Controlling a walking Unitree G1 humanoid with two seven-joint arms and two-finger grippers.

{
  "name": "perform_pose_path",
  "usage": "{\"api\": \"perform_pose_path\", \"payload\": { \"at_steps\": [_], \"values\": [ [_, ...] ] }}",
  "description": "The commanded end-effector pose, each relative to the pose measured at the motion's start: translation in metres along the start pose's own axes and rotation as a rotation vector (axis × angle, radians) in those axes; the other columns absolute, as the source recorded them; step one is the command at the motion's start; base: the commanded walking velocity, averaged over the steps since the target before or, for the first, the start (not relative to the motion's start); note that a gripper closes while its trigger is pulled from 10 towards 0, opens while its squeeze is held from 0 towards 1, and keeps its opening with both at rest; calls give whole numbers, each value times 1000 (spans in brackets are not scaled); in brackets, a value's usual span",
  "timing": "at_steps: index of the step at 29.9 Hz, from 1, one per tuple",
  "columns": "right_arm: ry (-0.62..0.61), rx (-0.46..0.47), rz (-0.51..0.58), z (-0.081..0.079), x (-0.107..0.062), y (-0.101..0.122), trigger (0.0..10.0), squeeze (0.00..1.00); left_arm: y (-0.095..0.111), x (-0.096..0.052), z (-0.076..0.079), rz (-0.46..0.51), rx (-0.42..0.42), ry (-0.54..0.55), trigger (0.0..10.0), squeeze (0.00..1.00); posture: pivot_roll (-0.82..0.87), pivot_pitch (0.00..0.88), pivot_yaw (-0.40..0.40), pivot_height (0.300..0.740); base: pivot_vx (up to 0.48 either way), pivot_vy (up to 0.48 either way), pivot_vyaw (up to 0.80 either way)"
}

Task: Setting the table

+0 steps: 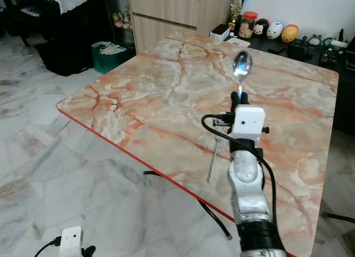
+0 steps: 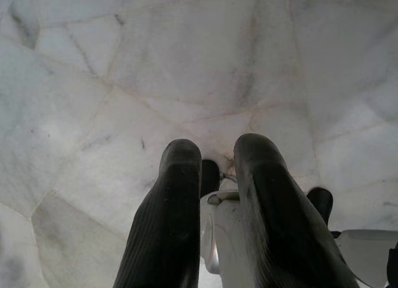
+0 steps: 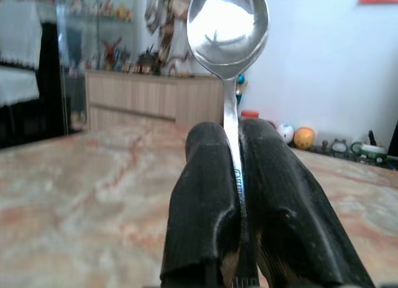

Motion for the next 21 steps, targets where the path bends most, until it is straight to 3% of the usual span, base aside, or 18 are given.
{"api": "perform_pose_path", "payload": {
  "at_steps": [1, 5, 8, 10, 16, 21],
  "values": [
    [14, 3, -5, 0, -2, -1, 10000, 0, -6, -1, -1, -15, -4, 11, 10000, 0, 16, 21, -15, 740, 0, 0, 0],
    [23, -9, -20, 6, -2, -4, 10000, 0, -4, -1, -2, -12, -6, 17, 10000, 0, 2, 27, -11, 740, 0, 0, 0],
    [56, 10, -27, -2, 1, -4, 10000, 0, -4, -1, -3, -12, -4, 18, 10000, 0, -1, 24, -11, 740, 0, 0, 0],
    [93, 51, -18, -19, 1, 0, 10000, 0, -3, -1, -2, -7, 0, 12, 10000, 0, -1, 24, -12, 740, 0, 0, 0],
    [108, 80, -16, -29, 4, 4, 10000, 0, -2, -1, -2, -2, -6, 11, 10000, 0, 6, 27, -16, 740, 0, 0, 0],
    [100, 80, -19, -27, 8, 4, 10000, 0, -3, -1, -2, -3, -6, 11, 10000, 0, 0, 21, -14, 740, 0, 0, -720]
  ]
}}
Point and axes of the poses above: a point about 5 cm out from each wrist's last joint towards the gripper, its own x axis pointing out of the wrist towards the gripper, its own y axis along the axis of the wrist's last joint, z = x × y, the point moved 6 cm from there along x, pointing out of the wrist towards the gripper, and after that the axes turned 2 degrees about -x, right-handed, at the moved point
